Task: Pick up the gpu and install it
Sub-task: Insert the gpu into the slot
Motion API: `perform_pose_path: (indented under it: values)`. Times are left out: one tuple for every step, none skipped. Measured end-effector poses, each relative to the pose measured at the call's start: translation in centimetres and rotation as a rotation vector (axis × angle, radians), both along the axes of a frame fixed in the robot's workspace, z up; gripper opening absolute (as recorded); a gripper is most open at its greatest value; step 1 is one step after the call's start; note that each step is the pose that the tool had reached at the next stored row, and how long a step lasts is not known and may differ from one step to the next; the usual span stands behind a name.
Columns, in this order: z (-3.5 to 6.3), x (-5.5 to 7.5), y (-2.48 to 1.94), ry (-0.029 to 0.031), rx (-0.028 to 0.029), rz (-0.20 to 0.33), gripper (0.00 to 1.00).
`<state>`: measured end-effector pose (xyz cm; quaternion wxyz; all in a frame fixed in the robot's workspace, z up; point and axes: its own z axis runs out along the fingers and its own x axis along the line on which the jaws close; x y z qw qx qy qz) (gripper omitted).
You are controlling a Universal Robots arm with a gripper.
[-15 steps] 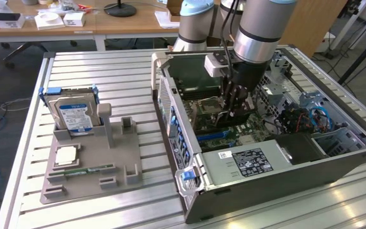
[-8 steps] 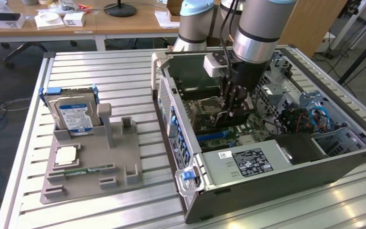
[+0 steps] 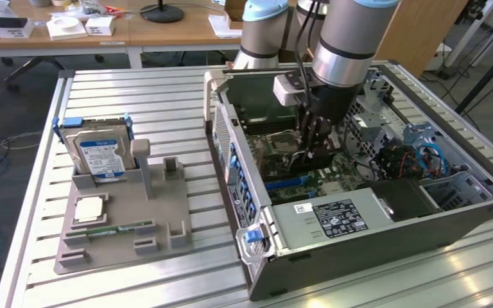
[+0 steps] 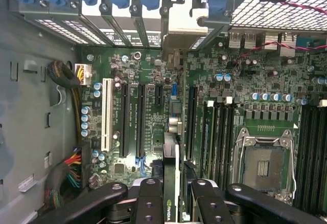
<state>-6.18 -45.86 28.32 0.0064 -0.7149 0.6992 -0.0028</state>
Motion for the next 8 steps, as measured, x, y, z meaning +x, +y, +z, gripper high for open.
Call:
perform_pose_path:
  values:
    - [-0.01,-0.05,0.0,-0.0001,0.0001,0.0,0.26]
    - [-0.01,-0.08,0.0,-0.0001,0.0,0.0,0.26]
    - [-0.03,-0.1,0.0,0.0,-0.0001,0.0,0.26]
    - [-0.1,-0.11,0.0,-0.0002,0.0002,0.0,0.26]
    - [-0.2,-0.11,0.0,-0.0002,0.0002,0.0,0.26]
    - [-0.26,-0.11,0.0,-0.0001,0.0001,0.0,0.26]
    - [-0.26,-0.11,0.0,-0.0001,-0.0002,0.0,0.26]
    - [-0.26,-0.12,0.0,0.0,-0.0002,0.0,0.26]
